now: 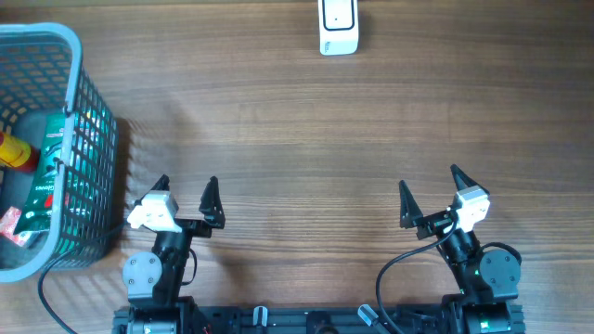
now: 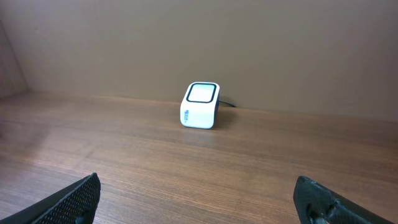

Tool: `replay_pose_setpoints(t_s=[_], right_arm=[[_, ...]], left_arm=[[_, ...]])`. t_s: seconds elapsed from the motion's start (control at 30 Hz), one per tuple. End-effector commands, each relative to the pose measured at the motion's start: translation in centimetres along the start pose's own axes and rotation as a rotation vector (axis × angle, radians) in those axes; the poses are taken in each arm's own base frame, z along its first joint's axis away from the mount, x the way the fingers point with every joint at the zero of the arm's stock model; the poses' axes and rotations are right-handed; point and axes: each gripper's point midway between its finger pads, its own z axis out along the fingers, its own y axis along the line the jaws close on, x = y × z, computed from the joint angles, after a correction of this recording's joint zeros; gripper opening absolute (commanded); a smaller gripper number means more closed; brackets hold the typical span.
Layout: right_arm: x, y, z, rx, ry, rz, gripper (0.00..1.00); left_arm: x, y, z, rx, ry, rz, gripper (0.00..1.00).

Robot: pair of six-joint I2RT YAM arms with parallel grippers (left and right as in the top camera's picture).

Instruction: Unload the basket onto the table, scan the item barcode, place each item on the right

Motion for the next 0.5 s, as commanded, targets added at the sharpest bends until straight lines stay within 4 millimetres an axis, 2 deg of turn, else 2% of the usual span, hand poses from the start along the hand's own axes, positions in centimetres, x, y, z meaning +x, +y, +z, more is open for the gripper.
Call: replay_pose_setpoints(t_s=[0.0, 0.47], right_arm=[[0.22, -0.39, 0.05, 0.02, 0.008, -0.003, 1.0], [0.23, -0.39, 0.05, 0.02, 0.008, -0.003, 1.0]], left_arm=[[0.23, -0.14, 0.02, 0.009, 0.002, 0.016, 1.0], [0.23, -0.14, 0.02, 0.009, 0.002, 0.016, 1.0]])
